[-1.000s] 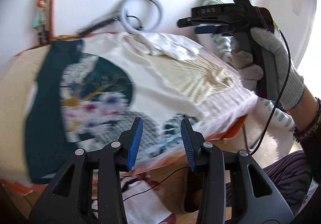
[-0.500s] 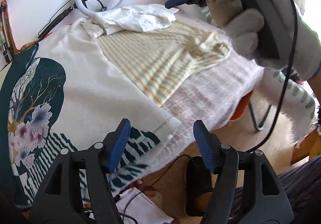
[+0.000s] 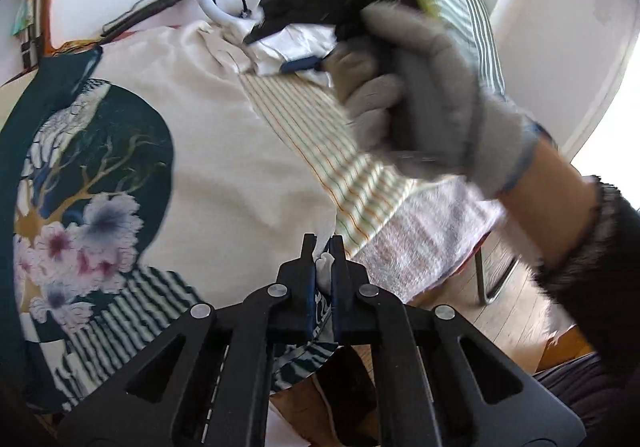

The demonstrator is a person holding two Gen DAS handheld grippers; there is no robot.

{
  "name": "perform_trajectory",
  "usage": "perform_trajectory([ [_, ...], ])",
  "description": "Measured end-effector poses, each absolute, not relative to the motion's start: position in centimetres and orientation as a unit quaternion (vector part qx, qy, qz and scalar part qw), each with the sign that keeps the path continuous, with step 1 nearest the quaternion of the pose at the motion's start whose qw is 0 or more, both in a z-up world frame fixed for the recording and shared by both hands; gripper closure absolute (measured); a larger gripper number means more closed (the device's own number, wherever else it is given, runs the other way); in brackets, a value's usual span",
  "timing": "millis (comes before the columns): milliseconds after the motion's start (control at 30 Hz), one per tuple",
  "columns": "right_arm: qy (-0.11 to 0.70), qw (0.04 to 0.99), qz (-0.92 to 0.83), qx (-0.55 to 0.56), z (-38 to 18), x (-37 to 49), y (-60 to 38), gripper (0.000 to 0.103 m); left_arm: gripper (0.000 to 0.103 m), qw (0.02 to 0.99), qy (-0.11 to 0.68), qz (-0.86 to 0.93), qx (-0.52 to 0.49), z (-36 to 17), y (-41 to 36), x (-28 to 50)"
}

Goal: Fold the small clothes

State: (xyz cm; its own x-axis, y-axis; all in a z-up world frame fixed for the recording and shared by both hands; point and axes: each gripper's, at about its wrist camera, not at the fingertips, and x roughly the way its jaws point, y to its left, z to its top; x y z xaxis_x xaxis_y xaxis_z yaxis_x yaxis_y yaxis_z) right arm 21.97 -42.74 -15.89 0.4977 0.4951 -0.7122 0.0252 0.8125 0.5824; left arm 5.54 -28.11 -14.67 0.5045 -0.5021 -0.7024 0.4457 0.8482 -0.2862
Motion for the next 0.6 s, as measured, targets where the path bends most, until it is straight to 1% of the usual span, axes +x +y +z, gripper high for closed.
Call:
perform_trajectory([
  [133,0.493,0.806,0.124,0.305,-18.1,24.7,-41.9,0.048,0.099,0.867,0.414,-0.272,-0.056,-14.0,-26.8,5.6],
  [300,0.479,0.814,0.112,0.309,-18.0,26.4,-41.4,0.049,0.099,0.863,0.417,-0.275,-0.071,-14.3,-26.1,5.2],
  [333,0.480,0.812,0.113,0.312,-18.2,26.7,-41.2,0.057,0.099,0.863,0.417,-0.276,-0.072,-14.4,-26.0,5.1],
  [367,0.485,0.811,0.111,0.309,-18.4,27.1,-40.9,0.071,0.099,0.862,0.418,-0.277,-0.074,-14.6,-25.9,5.2],
  [400,0.489,0.811,0.107,0.303,-18.7,27.3,-40.6,0.076,0.099,0.861,0.419,-0.278,-0.077,-14.6,-25.8,5.2],
  [467,0.489,0.815,0.098,0.295,-18.9,27.6,-40.2,0.092,0.099,0.860,0.420,-0.279,-0.083,-14.7,-25.5,5.3],
  [600,0.470,0.827,0.091,0.294,-17.4,27.6,-39.9,0.097,0.100,0.858,0.418,-0.276,-0.114,-14.7,-23.6,5.6],
])
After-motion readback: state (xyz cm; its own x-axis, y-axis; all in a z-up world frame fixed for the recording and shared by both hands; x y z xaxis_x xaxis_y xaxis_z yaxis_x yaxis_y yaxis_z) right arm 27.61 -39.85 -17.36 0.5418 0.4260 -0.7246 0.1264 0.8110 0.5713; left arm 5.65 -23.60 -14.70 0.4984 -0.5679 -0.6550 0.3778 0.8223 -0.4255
